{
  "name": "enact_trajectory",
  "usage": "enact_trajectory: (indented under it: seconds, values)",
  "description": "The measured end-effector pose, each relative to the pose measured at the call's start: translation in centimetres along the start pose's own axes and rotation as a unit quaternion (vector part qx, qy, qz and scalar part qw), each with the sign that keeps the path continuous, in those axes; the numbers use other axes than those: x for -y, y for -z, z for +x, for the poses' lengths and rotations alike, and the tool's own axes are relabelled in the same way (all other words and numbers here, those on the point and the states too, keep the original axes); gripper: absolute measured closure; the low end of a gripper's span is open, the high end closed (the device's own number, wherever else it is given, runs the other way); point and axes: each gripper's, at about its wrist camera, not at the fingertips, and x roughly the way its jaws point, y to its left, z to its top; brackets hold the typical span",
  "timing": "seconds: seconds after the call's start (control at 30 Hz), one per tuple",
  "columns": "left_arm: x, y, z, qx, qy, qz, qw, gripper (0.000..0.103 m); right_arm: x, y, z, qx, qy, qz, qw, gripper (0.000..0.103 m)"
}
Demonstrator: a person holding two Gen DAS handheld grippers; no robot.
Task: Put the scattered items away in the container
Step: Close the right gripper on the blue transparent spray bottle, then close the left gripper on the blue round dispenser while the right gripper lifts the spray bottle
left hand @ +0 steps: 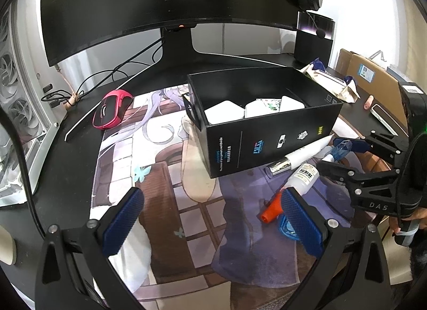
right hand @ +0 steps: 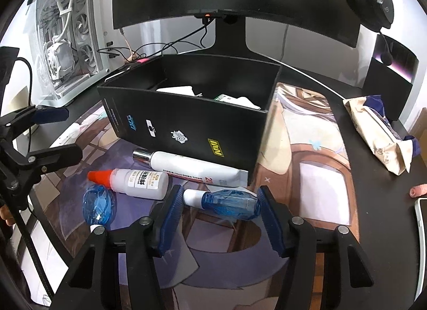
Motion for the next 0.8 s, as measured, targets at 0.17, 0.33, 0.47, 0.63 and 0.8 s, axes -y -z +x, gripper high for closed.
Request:
enact_trajectory:
  seconds: [0.17,0.33,0.47,0.63,0.8]
  values:
    - [0.7,0.0,-0.1,0.001,0.014,0.011,0.9998,0.0,0.6,0.2,-0.7,0.008,0.002,0.004,1.0,0.046]
    - [1.1,0.1,-0.2,0.0,0.027,0.012,0.9996,0.0,1.6,0.3,-1.5,0.016,0.003,0.011,1.0,0.046]
    - [1.7,0.3,-0.3,-0.001,0.039,0.016,0.9991,0.0,2.2,0.5,-2.1,0.022,0.002,0.015,1.0,0.046]
    - [3.0,0.6,-0.1,-0.004,0.058,0.032,0.9978,0.0,2.6,0.7,-2.7,0.028,-0.003,0.015,0.999,0.046]
    - [4.4,1.3,-0.3,-0.007,0.068,0.051,0.9963,0.0,3.0,0.8,-3.2,0.032,-0.006,0.016,0.999,0.046]
